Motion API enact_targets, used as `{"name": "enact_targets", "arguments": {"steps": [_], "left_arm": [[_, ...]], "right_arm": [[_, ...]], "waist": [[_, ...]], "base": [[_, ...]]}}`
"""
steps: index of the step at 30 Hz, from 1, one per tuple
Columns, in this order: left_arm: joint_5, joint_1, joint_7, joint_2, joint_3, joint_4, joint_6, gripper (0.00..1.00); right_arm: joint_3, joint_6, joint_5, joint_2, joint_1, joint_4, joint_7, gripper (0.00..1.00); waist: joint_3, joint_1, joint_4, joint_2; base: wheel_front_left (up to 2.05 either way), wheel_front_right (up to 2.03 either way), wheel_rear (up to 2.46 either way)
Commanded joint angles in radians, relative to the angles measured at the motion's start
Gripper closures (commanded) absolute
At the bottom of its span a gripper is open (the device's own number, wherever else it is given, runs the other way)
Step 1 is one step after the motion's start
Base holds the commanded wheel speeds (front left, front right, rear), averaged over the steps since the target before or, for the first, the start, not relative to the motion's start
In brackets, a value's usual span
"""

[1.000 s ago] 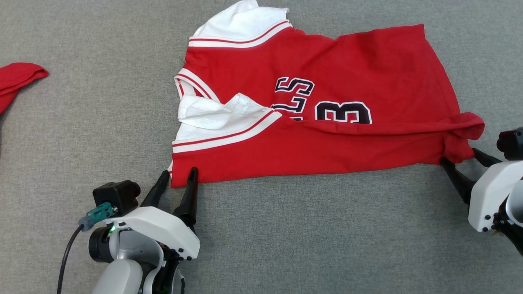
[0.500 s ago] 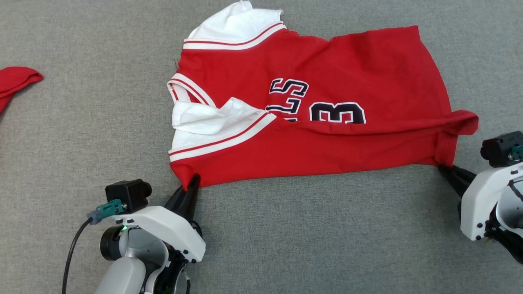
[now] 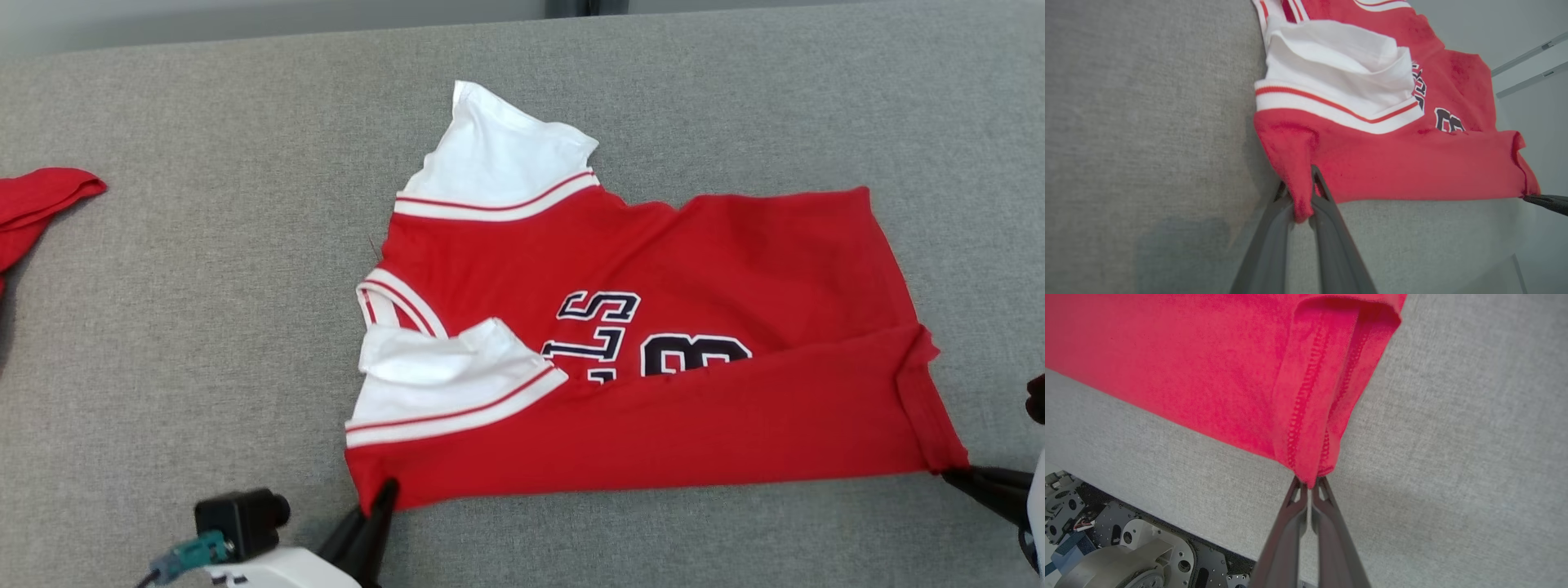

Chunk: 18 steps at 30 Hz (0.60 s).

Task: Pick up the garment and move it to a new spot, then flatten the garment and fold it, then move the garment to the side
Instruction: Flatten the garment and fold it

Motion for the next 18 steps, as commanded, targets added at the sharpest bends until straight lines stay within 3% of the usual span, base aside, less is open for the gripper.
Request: {"name": "enact_targets", "arguments": {"steps": [1, 4, 5, 6, 7, 8, 13, 18], "left_arm": [[-0.007, 0.014, -0.003, -0.002, -0.002, -0.006, 0.006, 1.00], [-0.001, 0.072, -0.015, -0.029, -0.032, -0.001, 0.019, 1.00], [0.004, 0.086, -0.022, -0.038, -0.043, 0.003, 0.023, 0.86], [0.008, 0.093, -0.029, -0.045, -0.053, 0.007, 0.026, 0.35], [0.010, 0.098, -0.039, -0.052, -0.055, 0.006, 0.026, 0.00], [0.017, 0.100, -0.046, -0.051, -0.056, 0.002, 0.027, 0.00], [0.075, 0.082, -0.055, 0.009, -0.012, -0.068, 0.063, 0.00], [0.120, -0.023, 0.022, 0.132, 0.062, -0.213, 0.069, 0.00]], "right_arm": [[0.001, 0.000, 0.009, -0.009, 0.010, -0.001, 0.003, 1.00], [0.030, 0.000, 0.015, -0.036, 0.035, 0.018, 0.008, 1.00], [0.040, 0.000, 0.007, -0.040, 0.039, 0.024, 0.007, 1.00], [0.041, 0.000, -0.005, -0.044, 0.036, 0.033, -0.004, 0.92], [0.043, 0.000, -0.012, -0.044, 0.038, 0.037, -0.014, 0.50], [0.047, 0.000, -0.015, -0.045, 0.047, 0.040, -0.016, 0.00], [-0.039, 0.000, -0.032, -0.075, 0.070, 0.023, -0.061, 0.00], [-0.184, 0.000, -0.025, -0.112, 0.035, -0.061, -0.080, 0.00]], "waist": [[0.000, 0.0000, 0.000, 0.0000], [-0.001, 0.0000, 0.003, 0.0000], [-0.001, 0.0000, 0.004, 0.0000], [-0.002, 0.0000, 0.006, 0.0000], [-0.003, 0.0000, 0.008, 0.0000], [-0.006, 0.0000, 0.010, 0.0000], [-0.007, 0.0000, 0.012, 0.0000], [0.052, 0.0000, -0.014, 0.0000]], "base": [[0.00, 0.00, 0.00], [0.00, 0.00, 0.00], [0.00, 0.00, 0.00], [0.00, 0.00, 0.00], [0.00, 0.00, 0.00], [0.00, 0.00, 0.00], [0.00, 0.00, 0.00], [0.00, 0.00, 0.00]]}}
